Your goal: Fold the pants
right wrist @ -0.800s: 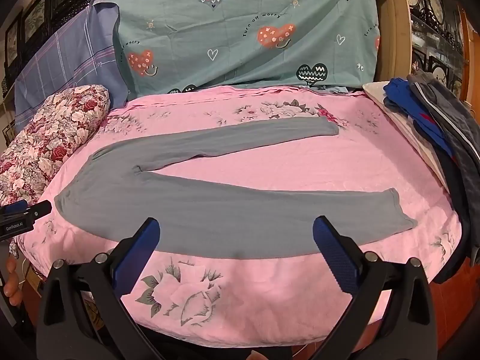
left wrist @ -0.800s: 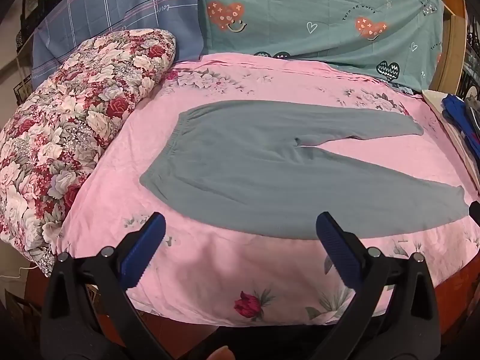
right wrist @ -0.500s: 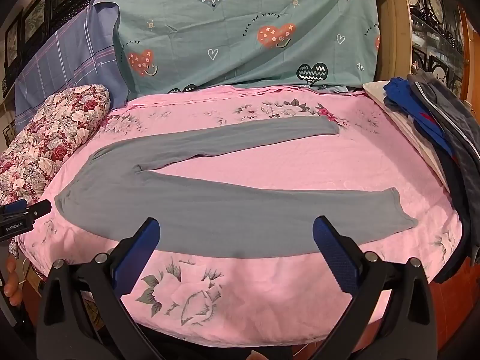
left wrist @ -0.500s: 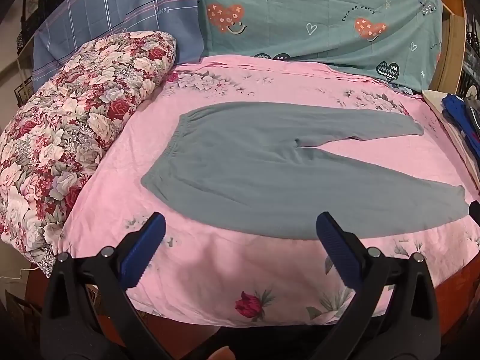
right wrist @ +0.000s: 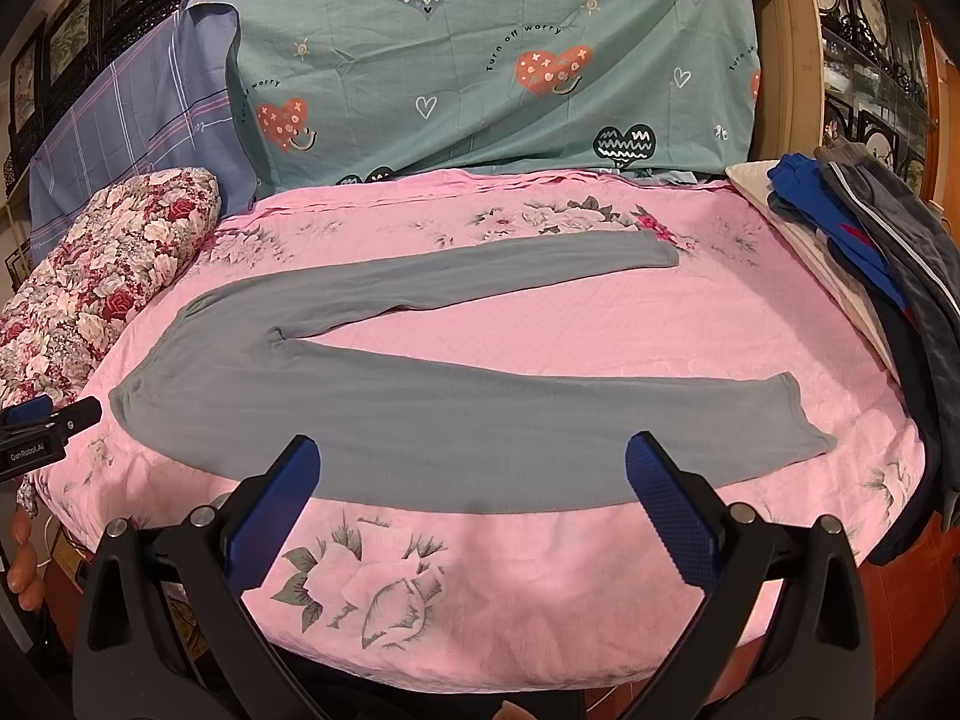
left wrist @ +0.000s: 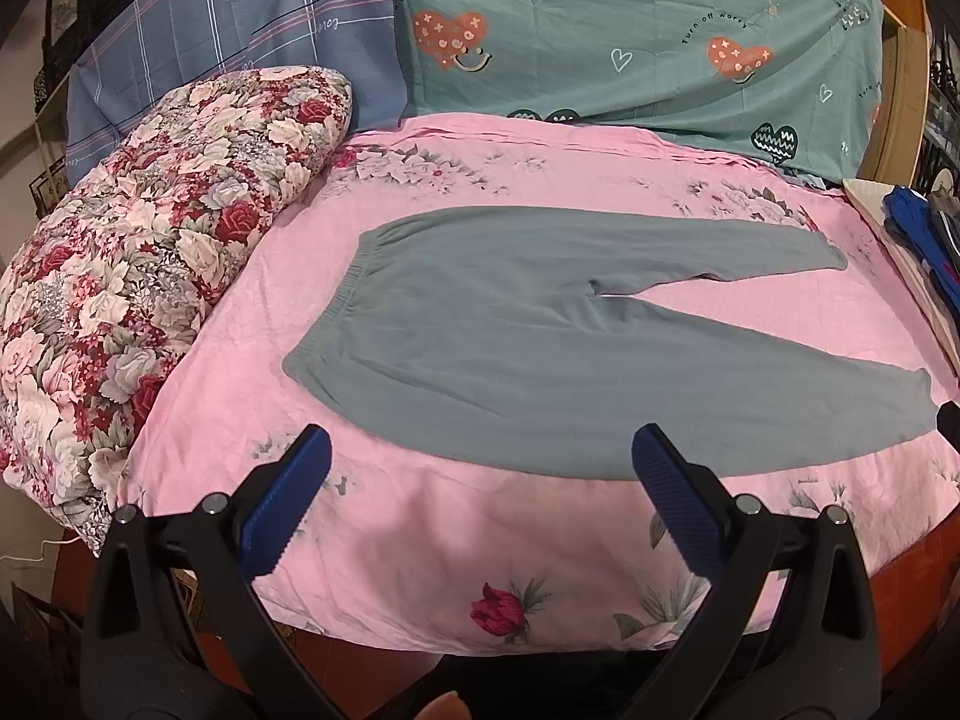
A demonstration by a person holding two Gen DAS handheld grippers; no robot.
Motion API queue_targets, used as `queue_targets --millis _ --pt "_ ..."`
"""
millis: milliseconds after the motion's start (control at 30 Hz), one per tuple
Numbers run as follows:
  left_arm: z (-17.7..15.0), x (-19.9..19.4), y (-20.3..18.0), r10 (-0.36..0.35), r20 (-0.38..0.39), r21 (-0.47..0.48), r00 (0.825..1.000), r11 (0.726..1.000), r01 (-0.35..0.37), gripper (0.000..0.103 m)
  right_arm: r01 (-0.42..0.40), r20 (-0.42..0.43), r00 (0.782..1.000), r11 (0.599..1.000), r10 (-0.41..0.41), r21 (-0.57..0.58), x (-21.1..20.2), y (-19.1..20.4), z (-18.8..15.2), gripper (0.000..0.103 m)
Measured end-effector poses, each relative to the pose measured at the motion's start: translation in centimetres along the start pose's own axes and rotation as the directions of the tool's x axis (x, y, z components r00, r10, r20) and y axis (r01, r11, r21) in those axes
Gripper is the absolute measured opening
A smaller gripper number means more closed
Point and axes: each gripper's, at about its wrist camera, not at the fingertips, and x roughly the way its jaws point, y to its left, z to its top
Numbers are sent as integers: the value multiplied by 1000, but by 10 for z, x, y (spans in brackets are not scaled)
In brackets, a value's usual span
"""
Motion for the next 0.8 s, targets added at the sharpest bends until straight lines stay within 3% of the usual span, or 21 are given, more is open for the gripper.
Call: queue_targets --millis 800 --pt "1 0 -1 1 -1 2 1000 1000 -1 101 -1 -8 1000 1000 1 -4 2 2 -6 102"
